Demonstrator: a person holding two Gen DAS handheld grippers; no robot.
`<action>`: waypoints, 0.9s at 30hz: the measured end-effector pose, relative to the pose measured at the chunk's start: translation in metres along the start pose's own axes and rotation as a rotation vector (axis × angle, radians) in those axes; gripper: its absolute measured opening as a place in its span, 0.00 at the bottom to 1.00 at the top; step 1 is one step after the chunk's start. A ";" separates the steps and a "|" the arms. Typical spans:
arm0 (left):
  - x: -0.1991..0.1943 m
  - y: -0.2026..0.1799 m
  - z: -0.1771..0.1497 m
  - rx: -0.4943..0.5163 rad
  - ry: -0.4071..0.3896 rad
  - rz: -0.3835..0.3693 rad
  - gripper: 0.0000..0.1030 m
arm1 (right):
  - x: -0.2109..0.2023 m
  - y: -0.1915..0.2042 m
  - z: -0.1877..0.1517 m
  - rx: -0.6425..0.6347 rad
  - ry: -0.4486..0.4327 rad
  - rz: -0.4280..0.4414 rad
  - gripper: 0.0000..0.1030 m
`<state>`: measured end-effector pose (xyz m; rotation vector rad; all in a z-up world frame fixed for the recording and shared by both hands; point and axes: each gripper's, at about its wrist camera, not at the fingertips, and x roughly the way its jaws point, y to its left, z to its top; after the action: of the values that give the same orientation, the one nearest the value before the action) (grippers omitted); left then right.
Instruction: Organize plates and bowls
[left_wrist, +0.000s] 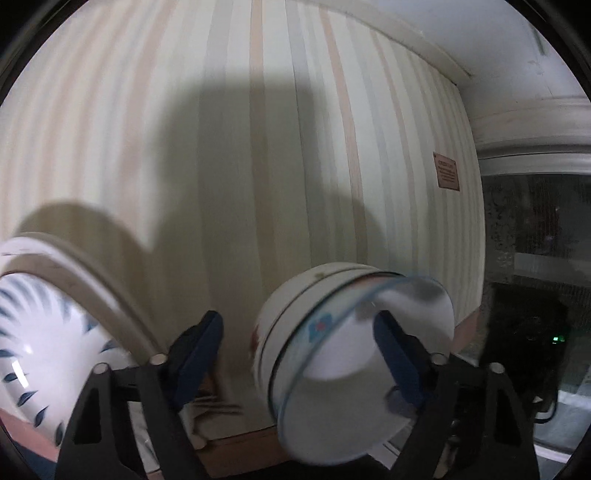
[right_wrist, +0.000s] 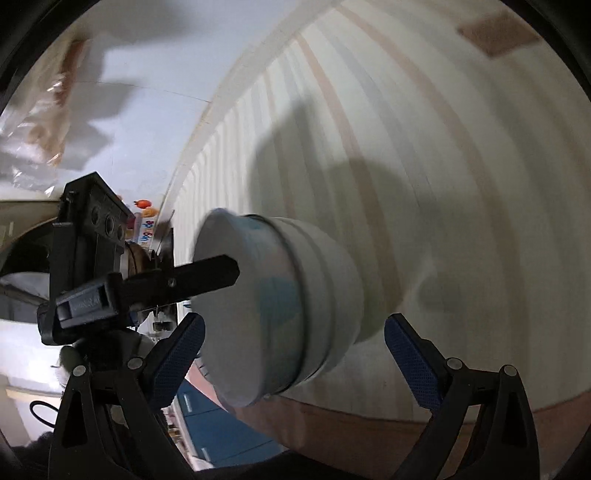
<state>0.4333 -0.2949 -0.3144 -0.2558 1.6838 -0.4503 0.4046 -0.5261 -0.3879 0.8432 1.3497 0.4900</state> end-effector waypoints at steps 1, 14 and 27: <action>0.007 0.002 0.002 -0.011 0.022 -0.017 0.65 | 0.004 -0.003 0.002 0.010 0.008 0.013 0.89; 0.009 0.011 -0.003 -0.077 0.010 -0.063 0.52 | 0.031 -0.017 0.012 0.058 0.039 -0.004 0.49; -0.018 0.013 -0.005 -0.067 -0.027 -0.046 0.51 | 0.022 -0.005 0.018 0.046 0.062 0.006 0.47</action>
<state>0.4321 -0.2748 -0.3033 -0.3494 1.6716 -0.4234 0.4254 -0.5174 -0.4056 0.8763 1.4201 0.4945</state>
